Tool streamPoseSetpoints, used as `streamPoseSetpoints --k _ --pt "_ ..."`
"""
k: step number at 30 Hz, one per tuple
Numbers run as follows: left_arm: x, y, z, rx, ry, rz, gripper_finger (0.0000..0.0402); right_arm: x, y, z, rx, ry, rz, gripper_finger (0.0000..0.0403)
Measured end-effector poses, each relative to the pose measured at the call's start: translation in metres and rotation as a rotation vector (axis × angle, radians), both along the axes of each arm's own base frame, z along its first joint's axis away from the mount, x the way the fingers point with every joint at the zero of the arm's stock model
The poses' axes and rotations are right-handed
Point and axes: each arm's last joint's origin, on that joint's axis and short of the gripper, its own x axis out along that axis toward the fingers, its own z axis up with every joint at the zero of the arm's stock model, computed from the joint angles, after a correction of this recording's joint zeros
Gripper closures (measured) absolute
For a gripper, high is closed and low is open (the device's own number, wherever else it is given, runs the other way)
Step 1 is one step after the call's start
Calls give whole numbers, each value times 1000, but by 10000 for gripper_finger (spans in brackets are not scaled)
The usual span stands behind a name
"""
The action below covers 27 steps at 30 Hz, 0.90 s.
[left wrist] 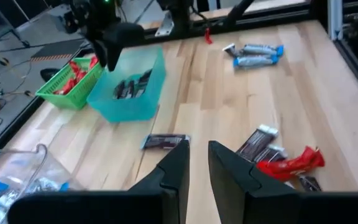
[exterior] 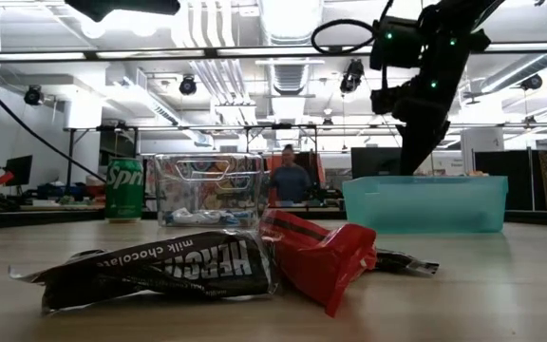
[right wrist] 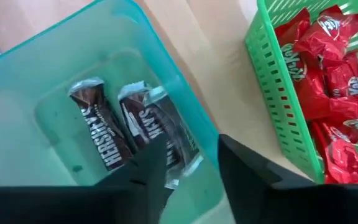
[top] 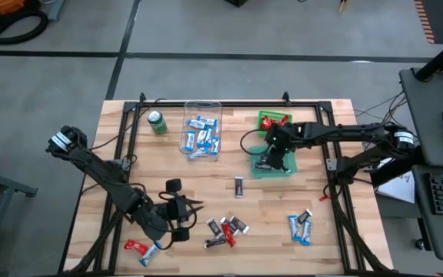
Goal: Sort candy
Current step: Put the brown candy into the blue bin, then put the white candy into the transparent bin
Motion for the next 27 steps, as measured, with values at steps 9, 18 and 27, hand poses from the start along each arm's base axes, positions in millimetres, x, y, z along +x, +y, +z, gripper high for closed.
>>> streamPoseSetpoints --k 9,18,27 --pt "0 -1 -3 -128 -23 53 359 9 13 21 313 -150 56 217" --pt "-2 -5 -9 -448 63 50 343 23 65 42 472 -182 256 225" --pt "-16 -9 -29 -888 482 130 287 21 108 45 560 -146 387 208"
